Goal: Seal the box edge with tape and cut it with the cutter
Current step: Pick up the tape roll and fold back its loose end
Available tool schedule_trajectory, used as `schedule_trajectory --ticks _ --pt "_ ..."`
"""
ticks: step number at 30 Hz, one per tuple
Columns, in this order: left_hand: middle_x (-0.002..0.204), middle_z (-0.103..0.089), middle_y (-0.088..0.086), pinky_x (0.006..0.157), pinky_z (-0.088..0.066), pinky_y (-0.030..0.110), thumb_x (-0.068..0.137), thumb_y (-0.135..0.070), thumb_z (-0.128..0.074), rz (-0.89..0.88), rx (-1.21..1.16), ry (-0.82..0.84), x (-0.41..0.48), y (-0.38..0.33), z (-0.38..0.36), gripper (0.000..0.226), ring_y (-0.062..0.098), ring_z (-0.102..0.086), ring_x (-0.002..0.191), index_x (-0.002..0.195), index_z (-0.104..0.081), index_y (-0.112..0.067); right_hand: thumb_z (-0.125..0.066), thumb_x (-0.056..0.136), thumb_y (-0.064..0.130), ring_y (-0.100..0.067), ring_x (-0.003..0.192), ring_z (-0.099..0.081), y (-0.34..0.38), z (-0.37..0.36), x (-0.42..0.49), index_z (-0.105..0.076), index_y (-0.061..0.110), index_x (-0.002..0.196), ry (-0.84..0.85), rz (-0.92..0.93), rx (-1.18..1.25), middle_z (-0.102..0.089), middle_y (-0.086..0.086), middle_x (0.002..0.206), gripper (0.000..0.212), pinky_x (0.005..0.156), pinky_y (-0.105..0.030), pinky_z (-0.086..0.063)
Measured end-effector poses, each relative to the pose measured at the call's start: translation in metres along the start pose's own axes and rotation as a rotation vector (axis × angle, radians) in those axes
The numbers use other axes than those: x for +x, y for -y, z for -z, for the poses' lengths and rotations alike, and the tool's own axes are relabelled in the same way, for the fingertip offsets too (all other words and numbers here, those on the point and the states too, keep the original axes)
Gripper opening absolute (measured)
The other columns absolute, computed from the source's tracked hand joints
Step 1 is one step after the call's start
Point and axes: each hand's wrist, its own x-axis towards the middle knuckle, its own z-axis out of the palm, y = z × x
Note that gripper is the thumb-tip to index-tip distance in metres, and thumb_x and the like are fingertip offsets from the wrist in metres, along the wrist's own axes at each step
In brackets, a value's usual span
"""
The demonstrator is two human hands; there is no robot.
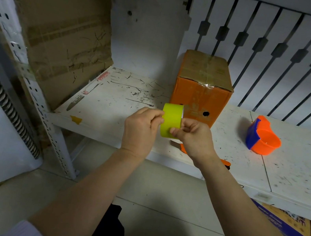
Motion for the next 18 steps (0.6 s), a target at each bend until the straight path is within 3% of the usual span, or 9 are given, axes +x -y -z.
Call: schedule_trajectory --ticks 4,9,13,15,18 --pt "0.073 -0.071 0.012 0.062 -0.044 0.020 0.072 -0.005 -0.067 0.013 -0.010 -0.009 -0.001 0.001 0.001 0.006 0.022 -0.062 0.063 0.077 -0.071 -0.004 -0.071 0.067 0.015 -0.064 0.092 -0.049 -0.004 -0.004 -0.002 -0.050 -0.020 0.087 -0.003 0.021 -0.022 -0.052 -0.048 0.093 0.046 0.073 -0.071 -0.045" --pt "0.068 -0.069 0.010 0.058 -0.040 0.014 0.073 -0.008 -0.068 0.021 -0.020 -0.030 0.000 0.002 0.004 0.004 0.011 -0.054 0.060 0.073 -0.070 -0.005 -0.071 0.074 0.006 -0.059 0.075 -0.054 0.001 -0.001 -0.002 -0.047 -0.021 0.079 -0.008 0.028 -0.069 -0.052 -0.042 0.076 0.036 0.068 -0.069 -0.048" --pt "0.078 -0.071 0.011 0.063 -0.048 0.017 0.074 -0.006 -0.070 0.068 -0.073 -0.067 0.001 0.000 0.004 0.009 0.017 -0.063 0.066 0.083 -0.070 -0.005 -0.070 0.077 0.005 -0.062 0.093 -0.053 0.010 0.000 0.002 -0.053 -0.019 0.089 0.012 0.040 -0.079 -0.055 -0.045 0.096 0.032 0.065 -0.069 -0.049" --pt "0.083 -0.071 0.012 0.067 -0.052 0.024 0.074 -0.004 -0.069 0.061 -0.078 -0.069 0.004 0.000 0.004 0.016 0.021 -0.065 0.071 0.090 -0.071 -0.005 -0.070 0.077 0.005 -0.061 0.094 -0.053 0.012 -0.001 0.003 -0.053 -0.019 0.088 0.005 0.047 -0.093 -0.056 -0.044 0.096 0.031 0.064 -0.069 -0.049" --pt "0.079 -0.071 0.013 0.065 -0.047 0.021 0.074 -0.005 -0.067 0.011 -0.028 -0.065 0.005 0.001 0.005 0.014 0.022 -0.064 0.068 0.086 -0.072 -0.004 -0.072 0.073 0.009 -0.062 0.094 -0.050 0.011 -0.004 0.004 -0.049 -0.019 0.082 -0.001 0.059 -0.109 -0.053 -0.045 0.090 0.037 0.064 -0.069 -0.047"
